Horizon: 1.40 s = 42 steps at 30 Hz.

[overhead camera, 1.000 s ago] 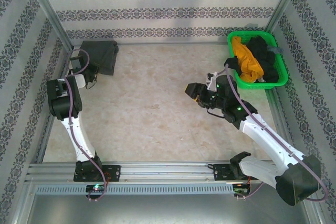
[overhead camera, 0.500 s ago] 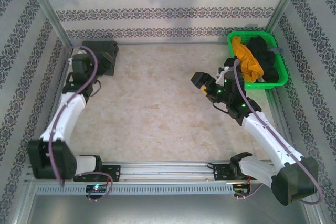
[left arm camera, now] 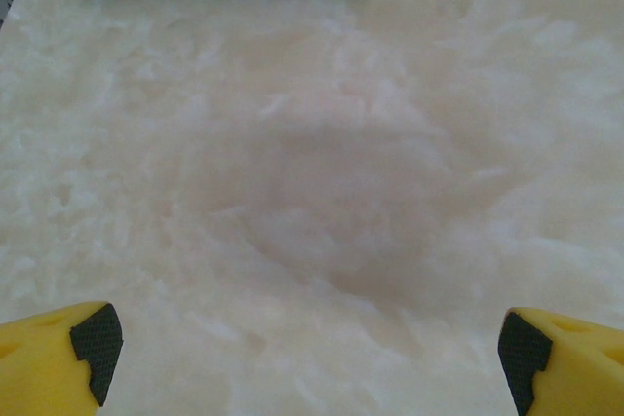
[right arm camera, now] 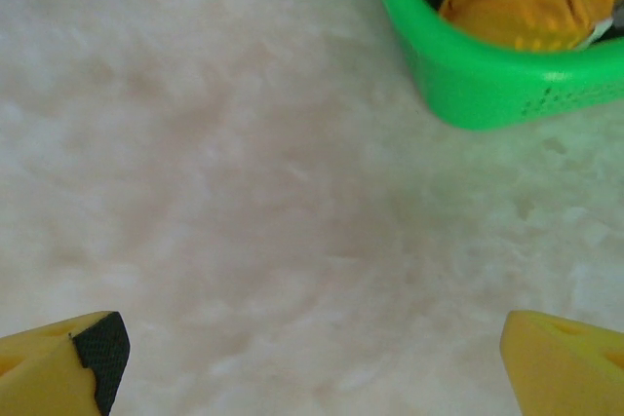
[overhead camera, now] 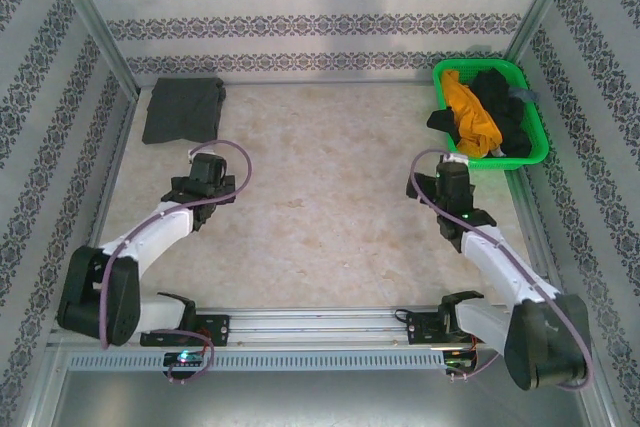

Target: Fold and stack the t-shirts

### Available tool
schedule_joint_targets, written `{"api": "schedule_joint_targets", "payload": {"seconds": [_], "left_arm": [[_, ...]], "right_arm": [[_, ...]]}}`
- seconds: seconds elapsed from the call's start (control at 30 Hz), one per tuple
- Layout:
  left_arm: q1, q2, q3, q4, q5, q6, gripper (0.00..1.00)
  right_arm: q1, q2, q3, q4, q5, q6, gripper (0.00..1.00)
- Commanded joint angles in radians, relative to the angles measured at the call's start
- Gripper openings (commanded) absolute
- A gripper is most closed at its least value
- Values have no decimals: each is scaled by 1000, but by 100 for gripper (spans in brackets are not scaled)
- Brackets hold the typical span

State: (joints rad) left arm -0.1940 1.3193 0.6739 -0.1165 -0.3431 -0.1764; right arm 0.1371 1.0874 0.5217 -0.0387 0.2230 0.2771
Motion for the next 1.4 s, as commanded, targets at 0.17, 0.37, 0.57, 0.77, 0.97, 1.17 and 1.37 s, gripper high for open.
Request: {"api": "schedule_joint_targets", "payload": {"seconds": [0.17, 0.37, 0.57, 0.77, 0.97, 1.17, 1.37], "left_arm": [[39, 146, -144, 621, 160, 238, 100], [144, 204, -246, 902, 247, 197, 100], [162, 268, -323, 1119, 315, 207, 100], [194, 260, -290, 1047, 282, 145, 100], [195, 263, -292, 1055, 279, 149, 100], [195, 261, -382, 1222, 199, 118, 100], [195, 259, -370, 1197, 198, 115, 100]], "right_arm": [[-65, 199, -66, 456, -75, -189, 98], [-85, 317, -23, 609, -140, -254, 98], [-128, 389, -105, 823, -194, -239, 98], [-116, 433, -147, 965, -118, -231, 98], [-112, 424, -141, 941, -114, -236, 98], [-105, 422, -143, 945, -113, -243, 98], [-103, 423, -146, 950, -109, -244, 98]]}}
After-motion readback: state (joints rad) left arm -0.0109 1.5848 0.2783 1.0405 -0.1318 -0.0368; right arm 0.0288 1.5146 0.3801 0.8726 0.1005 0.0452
